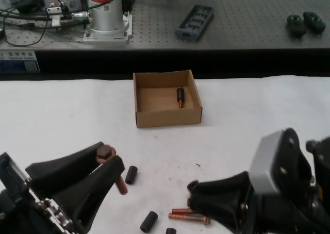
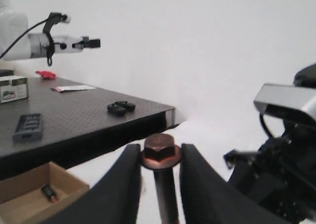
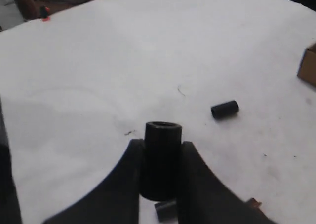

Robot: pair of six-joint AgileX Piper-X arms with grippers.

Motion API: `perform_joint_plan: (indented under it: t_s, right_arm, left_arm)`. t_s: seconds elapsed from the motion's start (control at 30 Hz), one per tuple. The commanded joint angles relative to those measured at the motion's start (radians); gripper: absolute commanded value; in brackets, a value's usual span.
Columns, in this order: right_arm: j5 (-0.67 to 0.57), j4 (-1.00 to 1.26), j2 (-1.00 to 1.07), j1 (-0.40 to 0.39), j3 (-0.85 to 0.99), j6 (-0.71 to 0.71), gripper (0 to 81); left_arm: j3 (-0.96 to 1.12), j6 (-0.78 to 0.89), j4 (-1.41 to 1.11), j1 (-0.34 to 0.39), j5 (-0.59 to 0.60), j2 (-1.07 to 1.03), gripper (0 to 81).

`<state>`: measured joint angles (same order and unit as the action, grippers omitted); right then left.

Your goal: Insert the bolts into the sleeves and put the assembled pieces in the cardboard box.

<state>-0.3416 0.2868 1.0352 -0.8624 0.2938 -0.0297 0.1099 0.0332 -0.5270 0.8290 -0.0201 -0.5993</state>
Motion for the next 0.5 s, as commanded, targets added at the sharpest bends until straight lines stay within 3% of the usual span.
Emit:
perform_joint_plan:
  t_s: [0.0, 0.23, 0.47]
  right_arm:
    - [0.001, 0.095, -0.012, -0.002, -0.008, -0.024, 5.5]
    - [-0.039, 0.277, -0.014, -0.002, -0.095, -0.012, 5.5]
    - [-0.091, 0.335, -0.016, -0.002, -0.12, 0.002, 5.5]
  left_arm:
    - [0.007, 0.044, -0.136, 0.005, 0.089, 0.013, 0.6]
    - [0.036, 0.073, -0.167, 0.005, 0.331, 0.001, 0.6]
    - [0.07, 0.063, -0.165, 0.005, 0.478, -0.094, 0.6]
